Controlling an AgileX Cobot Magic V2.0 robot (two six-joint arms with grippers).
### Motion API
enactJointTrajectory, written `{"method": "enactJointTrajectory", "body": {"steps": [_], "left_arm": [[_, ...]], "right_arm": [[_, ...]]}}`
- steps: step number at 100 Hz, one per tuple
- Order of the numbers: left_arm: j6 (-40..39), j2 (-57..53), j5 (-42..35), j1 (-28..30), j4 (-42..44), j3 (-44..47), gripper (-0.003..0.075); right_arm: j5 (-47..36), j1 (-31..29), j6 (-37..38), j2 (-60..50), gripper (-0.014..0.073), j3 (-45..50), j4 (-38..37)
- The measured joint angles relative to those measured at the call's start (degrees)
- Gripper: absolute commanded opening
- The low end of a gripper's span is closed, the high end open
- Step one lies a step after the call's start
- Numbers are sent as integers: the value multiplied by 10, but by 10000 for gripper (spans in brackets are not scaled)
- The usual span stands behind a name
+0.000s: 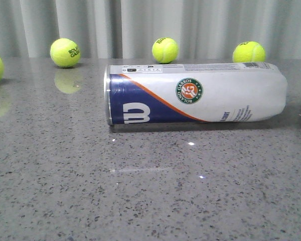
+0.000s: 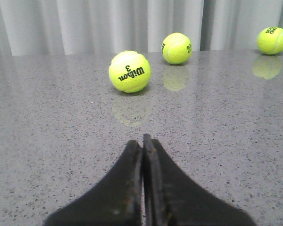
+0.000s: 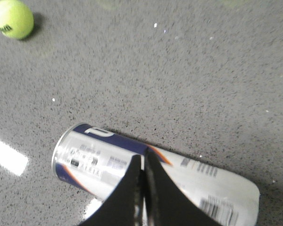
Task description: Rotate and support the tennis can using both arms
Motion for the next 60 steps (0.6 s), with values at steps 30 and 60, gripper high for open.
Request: {"method": "enactJointTrajectory", "body": {"steps": [30, 60], "left_arm": [[0, 0, 0, 0, 0, 0, -21], [0, 0, 0, 0, 0, 0, -21]], "right_arm": [[-119, 0, 2, -177, -57, 204, -7], [-150, 0, -1, -347, -57, 344, -8]]}}
